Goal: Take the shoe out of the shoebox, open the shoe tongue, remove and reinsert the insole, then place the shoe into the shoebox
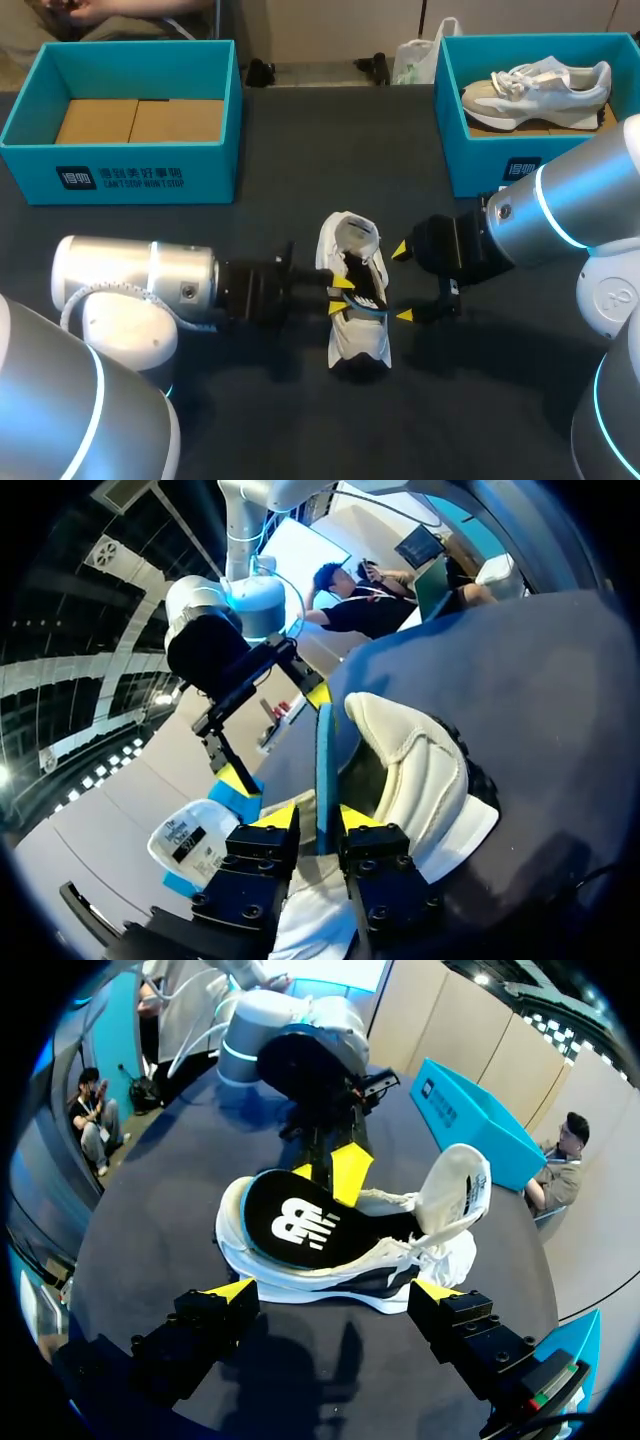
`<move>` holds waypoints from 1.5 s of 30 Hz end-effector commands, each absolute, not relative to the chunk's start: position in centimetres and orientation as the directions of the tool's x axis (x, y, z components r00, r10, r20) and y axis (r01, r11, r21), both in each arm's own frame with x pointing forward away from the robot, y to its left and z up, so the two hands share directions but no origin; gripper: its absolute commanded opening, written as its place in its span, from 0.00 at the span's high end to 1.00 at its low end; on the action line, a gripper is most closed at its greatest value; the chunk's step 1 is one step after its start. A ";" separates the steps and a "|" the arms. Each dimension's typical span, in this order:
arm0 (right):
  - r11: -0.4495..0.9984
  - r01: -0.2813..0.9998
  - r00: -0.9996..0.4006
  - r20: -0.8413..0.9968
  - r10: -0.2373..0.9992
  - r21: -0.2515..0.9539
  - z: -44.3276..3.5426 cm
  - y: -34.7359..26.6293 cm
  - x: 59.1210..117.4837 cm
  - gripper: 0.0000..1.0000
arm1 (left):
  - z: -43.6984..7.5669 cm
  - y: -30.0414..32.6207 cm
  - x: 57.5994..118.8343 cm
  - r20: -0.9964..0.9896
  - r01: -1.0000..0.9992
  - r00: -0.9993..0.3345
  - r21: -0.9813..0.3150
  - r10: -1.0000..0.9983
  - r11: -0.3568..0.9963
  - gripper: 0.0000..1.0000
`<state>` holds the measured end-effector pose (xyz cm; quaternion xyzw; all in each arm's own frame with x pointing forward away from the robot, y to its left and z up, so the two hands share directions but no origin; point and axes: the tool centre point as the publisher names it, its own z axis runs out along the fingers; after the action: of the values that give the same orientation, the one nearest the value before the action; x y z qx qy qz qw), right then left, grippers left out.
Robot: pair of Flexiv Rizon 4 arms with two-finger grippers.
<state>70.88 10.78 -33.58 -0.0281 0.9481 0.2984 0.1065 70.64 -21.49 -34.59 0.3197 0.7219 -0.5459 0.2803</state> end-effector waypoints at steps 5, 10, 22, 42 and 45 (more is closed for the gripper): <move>0.821 -0.117 -0.975 -0.220 0.011 0.559 -33.6 10.8 70.8 0.00 | -33.4 -21.2 69.5 -0.760 0.774 -0.632 -0.610 0.147 0.170 0.81; 0.821 -0.117 -0.975 -0.220 0.011 0.559 -33.6 10.8 70.8 0.00 | -33.2 -21.5 69.0 -0.757 0.772 -0.636 -0.617 0.151 0.154 0.92; 0.821 -0.117 -0.975 -0.220 0.011 0.559 -33.6 10.8 70.8 0.00 | -34.8 -22.2 69.2 -0.758 0.778 -0.628 -0.608 0.179 0.155 1.00; 0.821 -0.117 -0.975 -0.220 0.011 0.559 -33.6 10.8 70.8 0.00 | -33.5 -21.6 69.1 -0.766 0.782 -0.623 -0.604 0.159 0.152 0.70; 0.821 -0.117 -0.975 -0.220 0.011 0.559 -33.6 10.8 70.8 0.00 | -32.9 -21.7 68.8 -0.770 0.786 -0.618 -0.602 0.158 0.138 0.78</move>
<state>70.88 10.78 -33.58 -0.0281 0.9481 0.2984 0.1065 69.10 -22.10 -33.27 0.3364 0.7009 -0.5641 0.2781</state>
